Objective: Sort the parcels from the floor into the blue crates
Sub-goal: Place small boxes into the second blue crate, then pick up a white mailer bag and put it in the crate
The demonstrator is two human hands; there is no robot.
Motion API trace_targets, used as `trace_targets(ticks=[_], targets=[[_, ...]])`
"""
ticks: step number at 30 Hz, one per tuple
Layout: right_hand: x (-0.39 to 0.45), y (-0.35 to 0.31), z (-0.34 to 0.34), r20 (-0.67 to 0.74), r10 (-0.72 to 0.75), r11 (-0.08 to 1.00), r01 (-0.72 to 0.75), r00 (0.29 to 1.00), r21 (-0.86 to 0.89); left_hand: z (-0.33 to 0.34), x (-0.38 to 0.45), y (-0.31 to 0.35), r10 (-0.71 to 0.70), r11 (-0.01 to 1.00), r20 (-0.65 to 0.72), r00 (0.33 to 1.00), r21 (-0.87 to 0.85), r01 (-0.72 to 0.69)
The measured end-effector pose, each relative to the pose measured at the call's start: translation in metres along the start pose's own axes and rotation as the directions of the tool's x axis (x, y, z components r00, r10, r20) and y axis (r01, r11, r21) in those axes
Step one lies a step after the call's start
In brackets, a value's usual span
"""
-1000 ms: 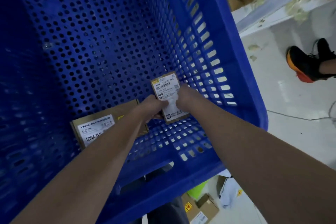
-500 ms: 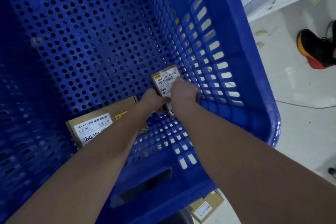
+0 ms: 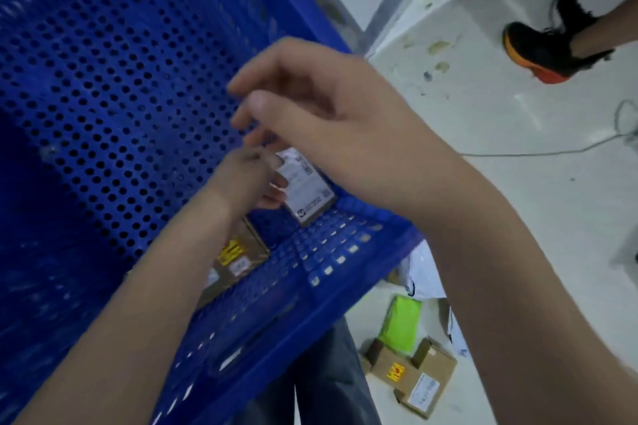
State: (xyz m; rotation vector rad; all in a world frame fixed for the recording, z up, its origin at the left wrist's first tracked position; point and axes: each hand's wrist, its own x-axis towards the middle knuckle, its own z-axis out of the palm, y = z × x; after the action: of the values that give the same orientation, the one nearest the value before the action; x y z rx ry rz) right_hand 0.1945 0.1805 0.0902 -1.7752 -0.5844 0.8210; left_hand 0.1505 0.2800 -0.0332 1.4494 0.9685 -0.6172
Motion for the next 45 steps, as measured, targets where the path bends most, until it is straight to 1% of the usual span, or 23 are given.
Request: trace_targets(ticks=[3,6,8,10,11,12,14,15,16,18,20,22,24,27,30,32,35,37,38,39,40,43,45], targets=[[-0.052,0.006,-0.026,-0.327,0.048,0.934,0.074,0.944,0.349,0.003,-0.051,0.028,0.248,0.948,-0.116,0.962,-0.177,-0.265],[-0.098,0.026,-0.048,-0.577,0.279,0.870,0.052,0.768,0.490,0.022,-0.094,0.051,0.387,0.841,-0.073,0.919,-0.381,-0.384],[-0.126,0.051,-0.058,-0.640,0.475,0.832,-0.072,0.604,0.551,0.044,-0.112,0.061,0.442,0.804,0.011,0.897,-0.449,-0.391],[-0.149,0.086,-0.064,-0.608,0.624,0.778,-0.318,0.491,0.542,0.077,-0.125,0.064,0.491,0.808,0.109,0.864,-0.430,-0.404],[-0.160,0.105,-0.066,-0.572,0.667,0.744,-0.461,0.478,0.484,0.098,-0.130,0.062,0.520,0.822,0.160,0.839,-0.361,-0.440],[-0.169,0.123,-0.067,-0.514,0.696,0.713,-0.569,0.502,0.410,0.121,-0.136,0.058,0.542,0.834,0.227,0.809,-0.259,-0.487],[-0.186,0.153,-0.068,-0.370,0.735,0.673,-0.675,0.568,0.301,0.166,-0.138,0.041,0.497,0.848,0.407,0.766,-0.041,-0.529],[-0.193,0.171,-0.067,-0.294,0.771,0.635,-0.712,0.564,0.299,0.187,-0.133,0.029,0.424,0.851,0.481,0.767,0.077,-0.519],[-0.201,0.190,-0.066,-0.244,0.800,0.597,-0.764,0.547,0.244,0.206,-0.124,0.016,0.332,0.844,0.530,0.780,0.203,-0.497],[-0.214,0.229,-0.064,-0.244,0.837,0.503,-0.864,0.490,-0.011,0.235,-0.097,-0.010,0.146,0.778,0.568,0.810,0.440,-0.449],[-0.224,0.261,-0.059,-0.256,0.884,0.411,-0.911,0.391,0.026,0.254,-0.066,-0.035,0.007,0.678,0.562,0.827,0.605,-0.417],[-0.234,0.288,-0.054,-0.188,0.932,0.353,-0.895,0.311,0.272,0.268,-0.038,-0.058,-0.081,0.581,0.527,0.846,0.715,-0.390],[-0.244,0.307,-0.052,-0.055,0.972,0.225,-0.839,0.229,0.496,0.278,-0.015,-0.079,-0.164,0.506,0.480,0.862,0.791,-0.344],[-0.266,0.331,-0.053,0.072,0.980,0.107,-0.804,0.183,0.585,0.281,0.015,-0.106,-0.241,0.384,0.371,0.897,0.885,-0.263],[-0.289,0.355,-0.065,0.055,0.984,0.085,-0.722,0.167,0.686,0.272,0.041,-0.127,-0.353,0.273,0.189,0.916,0.958,-0.092],[-0.304,0.368,-0.077,0.039,0.987,0.068,-0.616,0.158,0.785,0.269,0.054,-0.137,-0.417,0.144,0.088,0.905,0.989,-0.030],[-0.331,0.395,-0.091,0.074,0.991,-0.038,-0.294,0.111,0.955,0.275,0.071,-0.145,-0.361,-0.111,0.099,0.928,0.983,-0.148],[-0.347,0.420,-0.093,0.140,0.990,-0.138,-0.053,0.031,0.989,0.287,0.080,-0.143,-0.255,-0.333,0.225,0.940,0.893,-0.304],[-0.353,0.433,-0.092,0.159,0.987,-0.159,-0.023,-0.006,0.987,0.297,0.086,-0.142,-0.214,-0.389,0.288,0.933,0.852,-0.352],[-0.356,0.447,-0.091,0.168,0.985,-0.170,-0.044,-0.032,0.985,0.308,0.093,-0.142,-0.188,-0.378,0.337,0.922,0.842,-0.385],[-0.358,0.459,-0.089,0.172,0.984,-0.175,-0.080,-0.047,0.981,0.320,0.101,-0.143,-0.178,-0.313,0.369,0.912,0.857,-0.408],[-0.358,0.494,-0.085,0.188,0.980,-0.195,-0.112,-0.065,0.975,0.361,0.132,-0.146,-0.185,-0.004,0.371,0.910,0.926,-0.378],[-0.359,0.517,-0.085,0.193,0.978,-0.199,-0.073,-0.076,0.977,0.390,0.159,-0.152,-0.155,0.082,0.440,0.884,0.898,-0.433]])
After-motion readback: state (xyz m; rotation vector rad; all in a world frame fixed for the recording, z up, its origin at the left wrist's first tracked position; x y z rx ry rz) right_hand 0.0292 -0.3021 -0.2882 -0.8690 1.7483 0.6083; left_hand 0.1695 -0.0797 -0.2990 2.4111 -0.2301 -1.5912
